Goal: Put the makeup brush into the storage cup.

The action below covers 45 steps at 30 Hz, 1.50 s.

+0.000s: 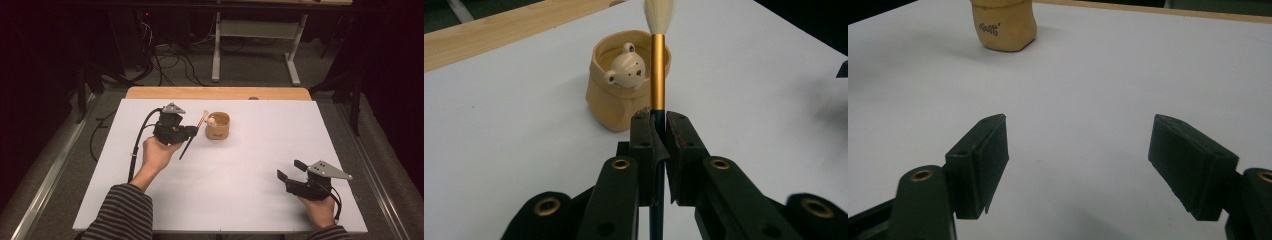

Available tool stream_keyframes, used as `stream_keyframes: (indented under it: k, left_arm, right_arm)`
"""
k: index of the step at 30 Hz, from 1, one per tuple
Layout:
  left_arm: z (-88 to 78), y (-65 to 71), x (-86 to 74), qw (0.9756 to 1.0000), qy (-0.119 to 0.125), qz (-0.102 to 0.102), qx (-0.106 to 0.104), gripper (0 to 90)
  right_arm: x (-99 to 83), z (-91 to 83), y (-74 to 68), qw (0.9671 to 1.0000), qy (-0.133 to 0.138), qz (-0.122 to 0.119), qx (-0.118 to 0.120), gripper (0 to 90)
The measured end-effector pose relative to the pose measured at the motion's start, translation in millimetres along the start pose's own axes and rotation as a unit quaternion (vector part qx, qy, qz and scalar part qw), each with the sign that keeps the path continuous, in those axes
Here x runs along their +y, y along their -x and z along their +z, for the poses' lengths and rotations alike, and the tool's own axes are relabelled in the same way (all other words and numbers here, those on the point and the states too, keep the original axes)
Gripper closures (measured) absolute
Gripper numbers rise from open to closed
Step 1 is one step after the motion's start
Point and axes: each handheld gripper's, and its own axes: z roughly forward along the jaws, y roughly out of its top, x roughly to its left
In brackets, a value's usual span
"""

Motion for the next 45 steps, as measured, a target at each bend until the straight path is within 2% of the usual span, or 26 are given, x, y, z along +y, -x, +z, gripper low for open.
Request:
stream_keyframes:
  k: [9,26,32,45]
  left_arm:
    - [2.8,1.7,7.6,0.9998,0.012,0.002,-0.013,83.3]
    - [12.1,4.5,21.8,0.9992,0.036,0.01,-0.009,83.2]
    - [17.8,6.1,29.0,0.9991,0.04,0.011,-0.007,83.2]
    - [29.0,11.2,39.8,0.9988,0.041,0.025,-0.007,83.3]
  right_arm:
    - [0.0,0.0,-0.2,1.0,0.0,0.001,0.001,25.7]
    - [-0.2,0.0,-0.4,1.0,-0.002,0.004,0.002,25.7]
    - [-0.2,0.2,-0.3,1.0,-0.002,0.002,0.003,25.7]
    - [-0.2,0.0,-0.4,1.0,-0.002,0.004,0.005,25.7]
